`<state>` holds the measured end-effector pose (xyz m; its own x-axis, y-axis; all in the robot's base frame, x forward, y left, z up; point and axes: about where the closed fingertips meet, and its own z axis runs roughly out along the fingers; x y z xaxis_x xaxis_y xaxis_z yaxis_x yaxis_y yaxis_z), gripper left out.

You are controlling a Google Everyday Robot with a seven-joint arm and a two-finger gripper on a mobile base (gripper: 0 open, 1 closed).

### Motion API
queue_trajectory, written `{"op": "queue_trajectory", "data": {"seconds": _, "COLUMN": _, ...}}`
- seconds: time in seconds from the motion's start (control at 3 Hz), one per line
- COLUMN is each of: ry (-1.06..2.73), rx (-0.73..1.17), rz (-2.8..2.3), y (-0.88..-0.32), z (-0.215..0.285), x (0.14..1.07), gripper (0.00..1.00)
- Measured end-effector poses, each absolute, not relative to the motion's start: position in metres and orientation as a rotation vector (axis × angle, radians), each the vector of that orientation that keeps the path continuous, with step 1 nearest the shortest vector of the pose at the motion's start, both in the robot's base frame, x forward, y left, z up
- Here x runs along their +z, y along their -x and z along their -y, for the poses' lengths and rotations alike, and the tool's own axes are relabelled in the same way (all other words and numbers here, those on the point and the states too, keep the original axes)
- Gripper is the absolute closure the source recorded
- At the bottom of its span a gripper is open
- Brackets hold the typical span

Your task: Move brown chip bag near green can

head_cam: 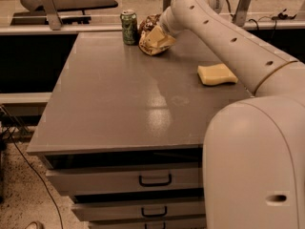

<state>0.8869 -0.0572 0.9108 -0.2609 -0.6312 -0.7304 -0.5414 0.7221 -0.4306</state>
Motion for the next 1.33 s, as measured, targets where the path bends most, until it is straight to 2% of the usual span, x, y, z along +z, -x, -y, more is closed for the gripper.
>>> {"op": "queue_trajectory", "data": {"seconds": 0.67, "ry": 0.906, "rx": -0.105, "rz": -1.919, "y": -0.88, "z": 0.054, "x": 0.921, "gripper": 0.0}}
{"op": "queue_trajectory", "data": {"seconds": 1.0, "ry": 0.911, "rx": -0.073, "rz": -1.88, "y": -0.858, "z": 0.058, "x": 0.942, "gripper": 0.0}}
{"op": "queue_trajectory", "data": {"seconds": 1.33, "ry": 0.95, "rx": 0.001, "rz": -1.829, "y": -0.811, "z": 0.067, "x": 0.983, "gripper": 0.0}}
